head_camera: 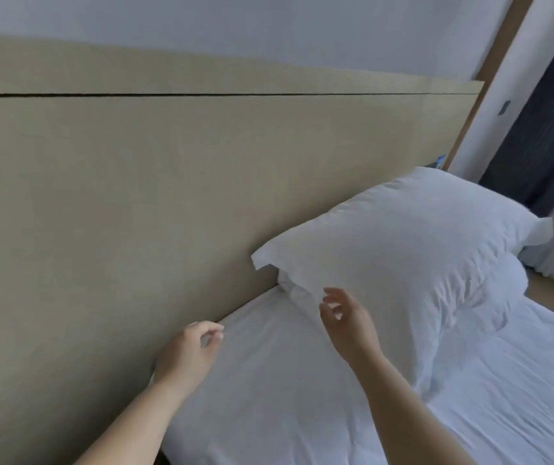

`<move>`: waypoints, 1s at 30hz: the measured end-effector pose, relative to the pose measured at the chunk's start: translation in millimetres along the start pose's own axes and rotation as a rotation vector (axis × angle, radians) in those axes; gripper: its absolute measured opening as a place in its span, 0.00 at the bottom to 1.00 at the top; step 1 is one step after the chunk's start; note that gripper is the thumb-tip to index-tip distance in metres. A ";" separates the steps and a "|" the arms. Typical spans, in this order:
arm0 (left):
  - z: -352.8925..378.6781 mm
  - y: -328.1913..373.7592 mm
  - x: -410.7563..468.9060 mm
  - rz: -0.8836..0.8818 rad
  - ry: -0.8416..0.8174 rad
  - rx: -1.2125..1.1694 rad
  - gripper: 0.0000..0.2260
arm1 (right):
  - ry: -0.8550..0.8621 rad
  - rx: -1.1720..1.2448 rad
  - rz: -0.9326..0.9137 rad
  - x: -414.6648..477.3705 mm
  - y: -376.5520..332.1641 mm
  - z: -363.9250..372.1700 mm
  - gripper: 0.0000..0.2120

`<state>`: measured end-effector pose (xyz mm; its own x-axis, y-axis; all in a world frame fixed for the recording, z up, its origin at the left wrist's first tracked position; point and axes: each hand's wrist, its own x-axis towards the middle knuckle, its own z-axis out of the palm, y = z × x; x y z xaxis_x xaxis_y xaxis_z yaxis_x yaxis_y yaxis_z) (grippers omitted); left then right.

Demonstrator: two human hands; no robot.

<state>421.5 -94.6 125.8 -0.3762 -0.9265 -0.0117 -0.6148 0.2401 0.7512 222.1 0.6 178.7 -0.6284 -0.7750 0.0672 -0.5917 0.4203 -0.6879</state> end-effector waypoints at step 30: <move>-159.7 -254.2 -704.9 -1.293 1.142 0.395 0.30 | -1.535 -0.071 -1.146 -620.4 -276.5 337.0 0.18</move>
<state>953.6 451.2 48.5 0.9601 -0.2424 0.1392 -0.2793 -0.8513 0.4442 945.7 206.1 83.6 0.9166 -0.3276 -0.2293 -0.3799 -0.5344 -0.7551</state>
